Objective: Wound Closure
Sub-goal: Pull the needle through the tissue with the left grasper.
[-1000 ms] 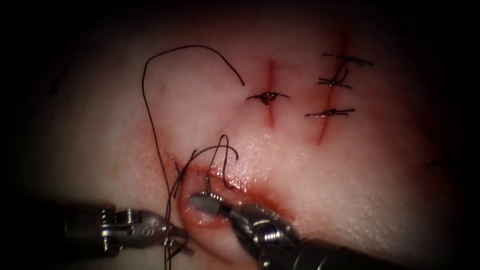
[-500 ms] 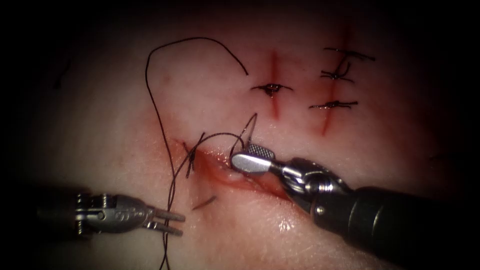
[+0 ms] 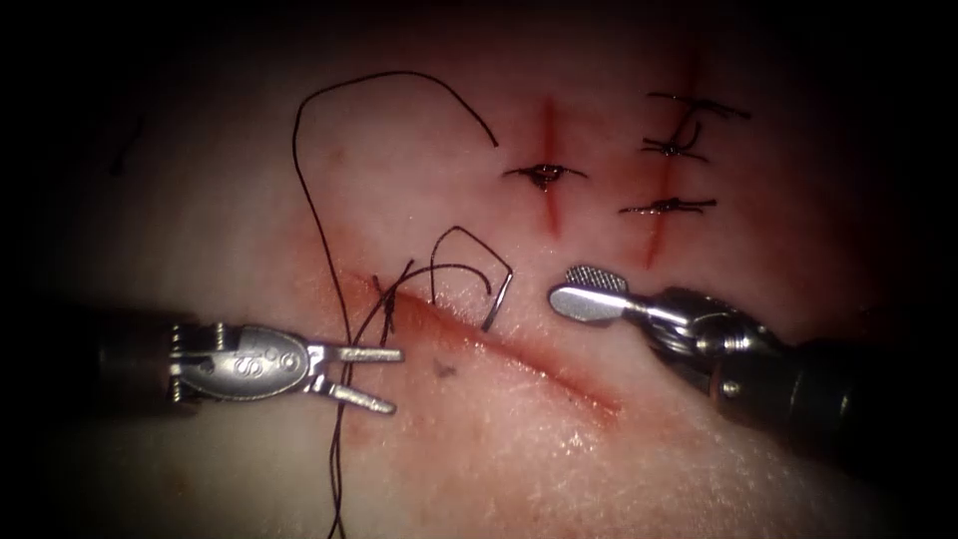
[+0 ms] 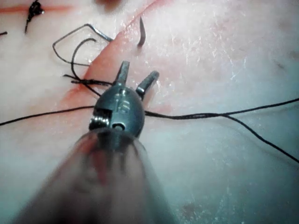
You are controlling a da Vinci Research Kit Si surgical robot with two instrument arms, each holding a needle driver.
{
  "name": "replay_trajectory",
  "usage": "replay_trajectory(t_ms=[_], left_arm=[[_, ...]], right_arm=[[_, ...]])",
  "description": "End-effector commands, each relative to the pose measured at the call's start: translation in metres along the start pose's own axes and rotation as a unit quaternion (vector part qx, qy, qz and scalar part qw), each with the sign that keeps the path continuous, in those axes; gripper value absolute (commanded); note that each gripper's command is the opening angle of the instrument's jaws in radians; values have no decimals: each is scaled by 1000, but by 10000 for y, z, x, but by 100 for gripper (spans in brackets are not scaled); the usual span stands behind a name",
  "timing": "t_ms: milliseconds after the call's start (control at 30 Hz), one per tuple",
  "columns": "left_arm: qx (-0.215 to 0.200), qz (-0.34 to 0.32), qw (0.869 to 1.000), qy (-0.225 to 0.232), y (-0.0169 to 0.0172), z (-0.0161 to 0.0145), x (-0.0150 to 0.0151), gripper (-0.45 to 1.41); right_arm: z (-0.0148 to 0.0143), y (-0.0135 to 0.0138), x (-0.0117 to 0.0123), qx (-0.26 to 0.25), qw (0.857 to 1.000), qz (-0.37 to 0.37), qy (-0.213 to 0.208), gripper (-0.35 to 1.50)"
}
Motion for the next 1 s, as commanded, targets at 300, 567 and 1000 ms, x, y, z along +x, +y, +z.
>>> replay_trajectory(t_ms=[300, 567, 1000], left_arm=[[-35, 12, 998, 41, -11, 28, 3, 21], [-55, 20, 997, 58, -20, 45, 3, -35], [-164, -204, 964, 48, -29, 42, 5, -45]], right_arm=[[7, 26, -15, 8, 1000, -28, 0, 140], [10, 43, -24, 11, 984, -176, 1, 133], [3, 23, -28, 48, 897, -439, 11, -35]])
